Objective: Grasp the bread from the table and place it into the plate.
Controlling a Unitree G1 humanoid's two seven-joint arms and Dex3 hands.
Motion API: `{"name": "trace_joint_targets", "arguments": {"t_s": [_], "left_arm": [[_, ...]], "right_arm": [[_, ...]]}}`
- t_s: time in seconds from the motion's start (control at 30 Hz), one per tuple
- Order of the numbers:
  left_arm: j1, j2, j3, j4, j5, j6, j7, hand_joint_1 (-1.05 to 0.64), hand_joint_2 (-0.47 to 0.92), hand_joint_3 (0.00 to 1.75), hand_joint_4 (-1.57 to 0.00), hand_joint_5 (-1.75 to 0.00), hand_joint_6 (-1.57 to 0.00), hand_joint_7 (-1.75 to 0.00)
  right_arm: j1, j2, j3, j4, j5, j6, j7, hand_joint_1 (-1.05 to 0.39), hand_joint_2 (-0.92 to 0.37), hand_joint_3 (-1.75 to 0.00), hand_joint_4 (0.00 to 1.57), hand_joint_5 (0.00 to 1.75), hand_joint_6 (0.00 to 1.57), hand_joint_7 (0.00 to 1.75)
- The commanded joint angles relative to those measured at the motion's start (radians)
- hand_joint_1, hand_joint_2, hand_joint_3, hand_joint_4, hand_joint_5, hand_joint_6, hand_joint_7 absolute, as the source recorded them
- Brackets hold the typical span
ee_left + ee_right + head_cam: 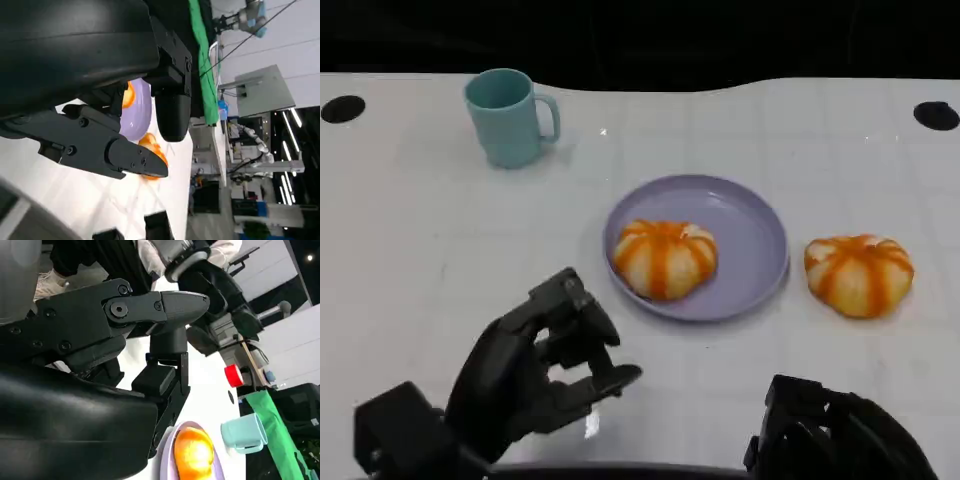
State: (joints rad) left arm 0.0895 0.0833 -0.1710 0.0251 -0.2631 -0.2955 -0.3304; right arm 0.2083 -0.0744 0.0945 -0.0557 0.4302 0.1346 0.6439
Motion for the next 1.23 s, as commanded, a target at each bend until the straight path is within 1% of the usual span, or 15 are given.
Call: {"name": "trace_joint_targets", "arguments": {"t_s": [0.03, 0.1, 0.27, 0.37, 0.47, 0.53, 0.8, 0.83, 0.9, 0.93, 1.0, 1.13, 1.23], "left_arm": [[0.072, 0.01, 0.02, -0.056, -0.085, 0.078, -0.064, -0.21, 0.86, 0.12, -0.69, -1.75, -0.5, -1.75], [0.095, 0.009, 0.026, -0.066, -0.104, 0.107, -0.08, -0.18, 0.86, 0.13, -0.69, -1.75, -0.5, -1.75], [0.127, -0.009, 0.03, -0.051, -0.117, 0.134, -0.106, -0.2, 0.85, 0.15, -0.7, -1.75, -0.49, -1.75], [0.125, -0.017, 0.033, -0.02, -0.124, 0.125, -0.141, -0.19, 0.84, 0.17, -0.71, -1.75, -0.49, -1.75], [0.12, -0.027, 0.044, -0.001, -0.129, 0.128, -0.157, -0.24, 0.83, 0.2, -0.7, -1.75, -0.49, -1.75], [0.117, -0.032, 0.051, 0.004, -0.13, 0.13, -0.167, -0.26, 0.79, 0.25, -0.71, -1.75, -0.5, -1.75], [0.106, -0.046, 0.069, 0.015, -0.134, 0.139, -0.189, -0.27, 0.75, 0.3, -0.71, -1.75, -0.51, -1.75], [0.106, -0.048, 0.071, 0.015, -0.134, 0.141, -0.19, -0.27, 0.72, 0.35, -0.71, -1.75, -0.51, -1.75], [0.105, -0.049, 0.073, 0.016, -0.134, 0.144, -0.193, -0.27, 0.7, 0.39, -0.71, -1.75, -0.51, -1.75], [0.105, -0.049, 0.074, 0.016, -0.134, 0.144, -0.197, -0.26, 0.67, 0.44, -0.7, -1.75, -0.5, -1.75], [0.104, -0.047, 0.076, 0.019, -0.131, 0.139, -0.204, -0.27, 0.66, 0.49, -0.7, -1.75, -0.5, -1.75], [0.104, -0.048, 0.077, 0.021, -0.12, 0.137, -0.207, -0.29, 0.64, 0.52, -0.7, -1.75, -0.51, -1.75], [0.103, -0.05, 0.079, 0.026, -0.119, 0.133, -0.209, -0.27, 0.6, 0.6, -0.7, -1.75, -0.5, -1.75]], "right_arm": [[0.005, -0.008, -0.007, -0.01, 0.005, 0.001, -0.004, -0.67, -0.92, -0.28, 0.84, 1.57, 0.77, 1.32], [0.005, -0.008, -0.008, -0.012, 0.003, 0.001, -0.007, -0.67, -0.92, -0.28, 0.85, 1.57, 0.78, 1.32], [0.006, -0.015, -0.015, -0.015, 0.004, 0.008, -0.015, -0.67, -0.92, -0.29, 0.85, 1.57, 0.78, 1.32], [0.004, -0.022, -0.022, -0.009, 0.011, 0.009, -0.008, -0.67, -0.92, -0.29, 0.85, 1.56, 0.78, 1.32], [0.003, -0.027, -0.031, -0.005, 0.014, 0.011, -0.004, -0.67, -0.92, -0.29, 0.86, 1.56, 0.78, 1.32], [0.001, -0.028, -0.035, 0.0, 0.015, 0.009, 0.001, -0.67, -0.92, -0.29, 0.86, 1.56, 0.78, 1.32], [-0.009, -0.024, -0.053, 0.03, 0.015, -0.02, 0.025, -0.67, -0.92, -0.29, 0.86, 1.57, 0.78, 1.32], [-0.01, -0.025, -0.054, 0.031, 0.013, -0.023, 0.026, -0.68, -0.92, -0.29, 0.87, 1.57, 0.78, 1.32], [-0.011, -0.025, -0.055, 0.033, 0.012, -0.025, 0.028, -0.68, -0.92, -0.29, 0.87, 1.57, 0.78, 1.32], [-0.011, -0.025, -0.055, 0.035, 0.013, -0.027, 0.031, -0.68, -0.92, -0.29, 0.87, 1.57, 0.78, 1.32], [-0.011, -0.025, -0.056, 0.037, 0.012, -0.031, 0.033, -0.69, -0.92, -0.29, 0.87, 1.57, 0.78, 1.33], [-0.011, -0.023, -0.057, 0.04, 0.009, -0.036, 0.036, -0.7, -0.92, -0.27, 0.86, 1.58, 0.78, 1.33], [-0.01, -0.021, -0.059, 0.039, 0.014, -0.028, 0.033, -0.69, -0.92, -0.27, 0.86, 1.58, 0.78, 1.33]]}}
